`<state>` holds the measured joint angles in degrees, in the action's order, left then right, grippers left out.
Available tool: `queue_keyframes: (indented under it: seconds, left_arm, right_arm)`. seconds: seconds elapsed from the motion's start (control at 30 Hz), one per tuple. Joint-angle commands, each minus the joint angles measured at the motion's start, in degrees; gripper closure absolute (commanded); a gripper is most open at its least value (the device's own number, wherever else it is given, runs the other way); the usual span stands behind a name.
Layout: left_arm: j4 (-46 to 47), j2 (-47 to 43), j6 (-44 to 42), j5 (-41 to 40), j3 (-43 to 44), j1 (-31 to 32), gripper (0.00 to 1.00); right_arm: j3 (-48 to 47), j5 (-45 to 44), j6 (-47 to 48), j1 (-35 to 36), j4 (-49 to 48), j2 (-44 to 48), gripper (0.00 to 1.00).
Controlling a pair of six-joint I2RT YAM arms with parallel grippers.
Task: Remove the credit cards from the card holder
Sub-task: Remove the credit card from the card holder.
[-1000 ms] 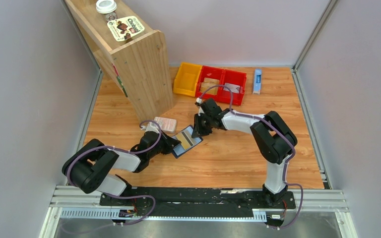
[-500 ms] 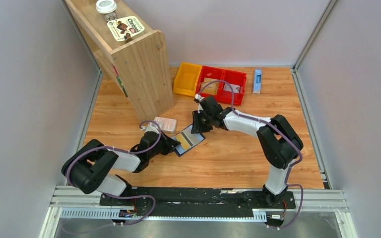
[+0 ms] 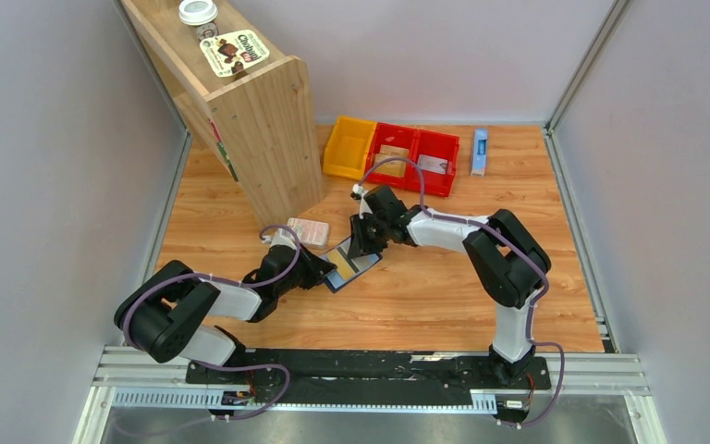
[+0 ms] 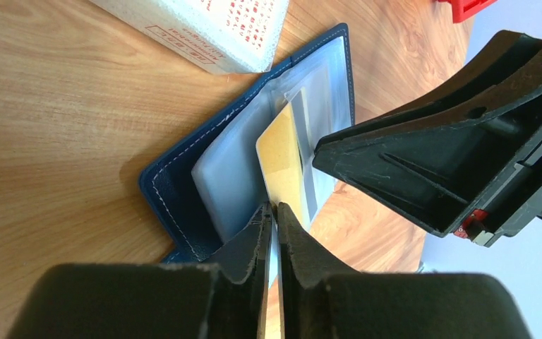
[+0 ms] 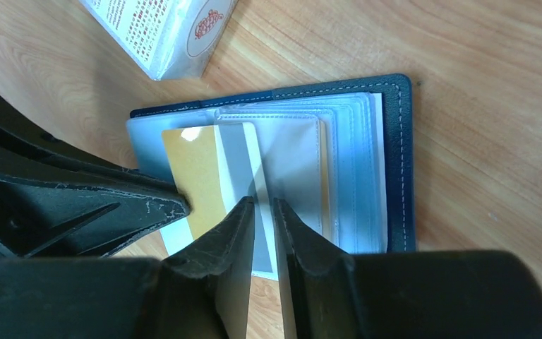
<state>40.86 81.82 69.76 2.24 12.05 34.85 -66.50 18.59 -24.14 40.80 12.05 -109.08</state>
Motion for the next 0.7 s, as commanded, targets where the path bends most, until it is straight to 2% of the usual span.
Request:
queue_keyframes:
  seconds: [0.0, 0.1, 0.2, 0.4, 0.67]
  left_arm:
    - [-0.26, -1.31, -0.94, -1.18, -0.19, 0.13, 0.77]
    - [-0.43, -0.79, -0.85, -1.45, -0.01, 0.13, 0.66]
    - [-0.43, 0.26, -0.67, -1.89, 0.25, 0.13, 0.62]
    - [1.5, 3.43, -0.68, -1.19, 1.21, 0.13, 0.62]
    - [9.67, 5.72, 0.2, -0.13, -0.27, 0.13, 0.7]
  right_arm:
    - [1.37, 0.22, 0.5, 0.07, -1.33, -1.49, 0.76]
    - [3.12, 0.57, 0.15, 0.07, -2.03, -1.93, 0.77]
    - [4.09, 0.75, 0.06, -0.19, -2.3, -1.84, 0.77]
    - [4.8, 2.33, -0.82, -1.07, -3.53, -1.93, 0.78]
    - [5.85, 2.42, -1.87, -1.77, -4.23, -2.1, 0.78]
